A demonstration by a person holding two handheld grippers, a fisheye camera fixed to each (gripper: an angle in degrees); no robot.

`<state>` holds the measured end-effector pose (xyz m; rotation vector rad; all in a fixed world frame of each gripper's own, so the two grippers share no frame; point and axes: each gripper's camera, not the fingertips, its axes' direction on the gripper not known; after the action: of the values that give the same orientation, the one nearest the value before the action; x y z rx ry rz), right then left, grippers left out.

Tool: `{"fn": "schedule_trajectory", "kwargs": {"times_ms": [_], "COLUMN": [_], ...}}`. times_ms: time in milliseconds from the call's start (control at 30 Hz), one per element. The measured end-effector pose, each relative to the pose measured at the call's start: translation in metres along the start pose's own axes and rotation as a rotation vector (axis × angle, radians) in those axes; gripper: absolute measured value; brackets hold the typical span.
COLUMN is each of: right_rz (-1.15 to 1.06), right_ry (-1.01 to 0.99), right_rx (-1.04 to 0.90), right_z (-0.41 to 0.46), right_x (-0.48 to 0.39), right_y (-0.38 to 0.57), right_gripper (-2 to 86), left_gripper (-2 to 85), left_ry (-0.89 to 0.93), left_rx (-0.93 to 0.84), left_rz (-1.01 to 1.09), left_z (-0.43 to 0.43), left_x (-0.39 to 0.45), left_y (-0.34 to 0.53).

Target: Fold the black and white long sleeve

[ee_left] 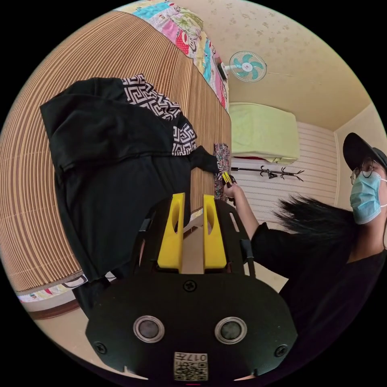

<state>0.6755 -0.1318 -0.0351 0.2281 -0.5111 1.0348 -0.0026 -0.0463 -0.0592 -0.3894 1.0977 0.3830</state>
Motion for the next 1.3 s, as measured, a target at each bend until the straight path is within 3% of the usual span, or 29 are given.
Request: {"fn": "schedule_trajectory", "kwargs": {"times_ms": [100, 233, 433, 533, 600, 767, 867, 1100, 1233, 1300], "right_rz": [-0.287, -0.454, -0.812, -0.963, -0.965, -0.993, -0.993, -1.098, -1.110, -1.143], "right_ry": [0.147, 0.443, 0.209, -0.044, -0.142, 0.050, 0.044, 0.416, 0.501, 0.514], "right_rx": [0.052, 0.006, -0.137, -0.340, -0.586, -1.113, -1.068, -0.785, -0.847, -0.972], "right_z": [-0.033, -0.033, 0.026, 0.076, 0.125, 0.198, 0.171, 0.158, 0.192, 0.210], "right_x": [-0.056, -0.075, -0.178, -0.223, -0.221, -0.147, -0.139, -0.149, -0.142, -0.129], "right_y": [0.006, 0.014, 0.131, 0.243, 0.340, 0.483, 0.463, 0.343, 0.333, 0.360], "right_gripper": [2.2, 2.0, 2.1, 2.4, 3.0, 6.2, 8.7, 11.7, 12.1, 10.6], "left_gripper": [7.7, 7.7, 7.7, 7.7, 7.7, 8.5, 11.3, 16.7, 18.9, 16.4], "left_ry": [-0.011, 0.013, 0.008, -0.010, -0.013, -0.096, -0.135, -0.349, -0.487, -0.641], "left_rx": [0.009, 0.044, 0.070, 0.082, 0.122, 0.230, 0.307, 0.405, 0.325, 0.337], "left_rz": [-0.009, -0.035, -0.045, -0.063, -0.098, -0.142, -0.160, -0.197, -0.221, -0.162], "left_z": [-0.008, -0.015, -0.017, -0.017, -0.020, -0.039, -0.060, -0.090, -0.064, -0.046], "left_x": [0.000, -0.003, 0.002, 0.003, 0.000, -0.007, -0.013, -0.035, -0.042, -0.018], "left_y": [-0.005, -0.007, -0.003, 0.003, 0.010, 0.020, 0.020, -0.045, -0.099, -0.113]}}
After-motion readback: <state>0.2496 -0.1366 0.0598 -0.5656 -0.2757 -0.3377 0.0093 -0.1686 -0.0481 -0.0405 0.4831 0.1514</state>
